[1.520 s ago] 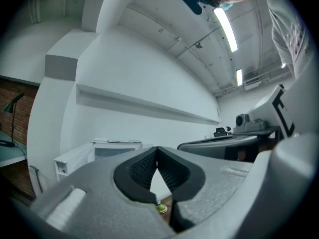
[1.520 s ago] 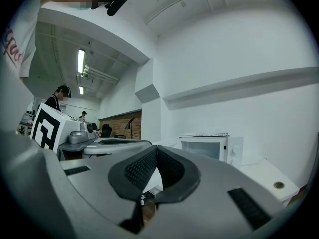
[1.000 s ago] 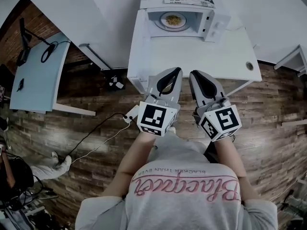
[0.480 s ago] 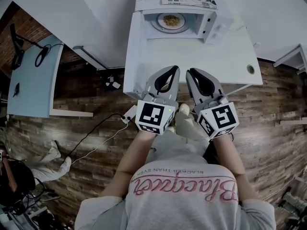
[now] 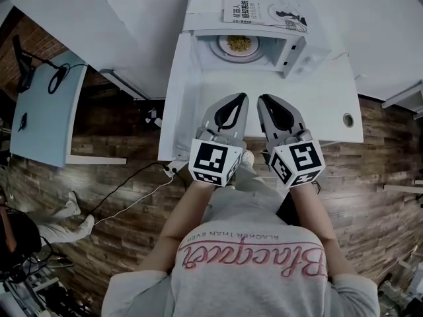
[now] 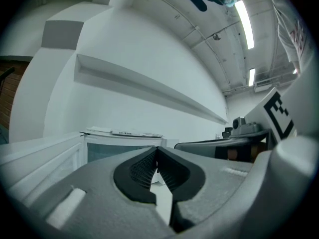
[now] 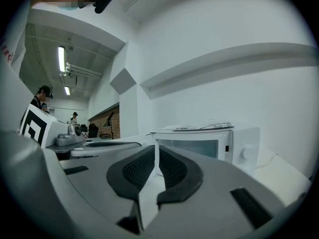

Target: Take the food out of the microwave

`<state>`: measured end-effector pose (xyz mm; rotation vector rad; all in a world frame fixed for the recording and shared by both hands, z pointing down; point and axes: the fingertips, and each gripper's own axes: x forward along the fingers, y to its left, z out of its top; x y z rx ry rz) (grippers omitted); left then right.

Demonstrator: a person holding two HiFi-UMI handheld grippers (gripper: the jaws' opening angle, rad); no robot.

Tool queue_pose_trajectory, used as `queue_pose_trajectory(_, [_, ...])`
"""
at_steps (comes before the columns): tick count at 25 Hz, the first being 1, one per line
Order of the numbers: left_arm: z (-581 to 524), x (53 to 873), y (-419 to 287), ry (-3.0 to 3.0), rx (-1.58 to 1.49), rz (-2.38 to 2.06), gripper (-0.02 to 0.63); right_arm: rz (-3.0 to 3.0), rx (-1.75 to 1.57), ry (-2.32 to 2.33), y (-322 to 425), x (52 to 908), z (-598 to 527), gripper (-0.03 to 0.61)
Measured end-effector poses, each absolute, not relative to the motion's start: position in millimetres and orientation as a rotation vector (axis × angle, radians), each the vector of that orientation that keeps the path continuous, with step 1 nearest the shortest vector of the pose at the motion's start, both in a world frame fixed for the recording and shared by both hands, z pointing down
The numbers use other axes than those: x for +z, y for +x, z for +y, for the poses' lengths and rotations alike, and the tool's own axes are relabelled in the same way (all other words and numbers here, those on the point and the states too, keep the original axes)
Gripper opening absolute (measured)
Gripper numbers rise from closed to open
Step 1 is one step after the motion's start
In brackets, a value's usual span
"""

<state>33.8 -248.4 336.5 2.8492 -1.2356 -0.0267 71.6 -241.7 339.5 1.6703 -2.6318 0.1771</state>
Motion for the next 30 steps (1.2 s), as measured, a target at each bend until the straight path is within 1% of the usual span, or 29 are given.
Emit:
queue_pose_trajectory(6, [-295, 348, 49, 2.813, 0.022, -1.287, 0.006, -2.604, 0.225, 1.662, 98, 359, -300, 0.036])
queue_pose_trajectory(7, [-303, 350, 50, 2.802, 0.031, -1.300, 0.006, -2.597, 0.232, 1.655, 100, 364, -310, 0.046])
queue_pose_trajectory(9, [-318, 354, 51, 2.779, 0.048, -1.328, 0.006, -2.587, 0.251, 1.633, 104, 372, -330, 0.089])
queue_pose_trajectory(10, [-325, 356, 51, 2.770, 0.057, -1.341, 0.006, -2.582, 0.258, 1.624, 106, 376, -340, 0.094])
queue_pose_trajectory(17, [-365, 366, 49, 2.705, 0.113, -1.443, 0.006, -2.528, 0.327, 1.570, 112, 411, -399, 0.098])
queue_pose_trajectory(18, [-369, 367, 48, 2.695, 0.119, -1.457, 0.008, -2.513, 0.345, 1.570, 112, 419, -406, 0.107])
queue_pose_trajectory(22, [-379, 374, 49, 2.690, 0.157, -1.465, 0.006, -2.448, 0.412, 1.605, 118, 447, -435, 0.178])
queue_pose_trajectory(27, [-380, 389, 47, 2.673, 0.202, -1.432, 0.006, -2.388, 0.363, 1.615, 114, 470, -469, 0.181])
queue_pose_trajectory(30, [-383, 397, 46, 2.672, 0.226, -1.411, 0.006, -2.327, 0.397, 1.629, 116, 488, -487, 0.181])
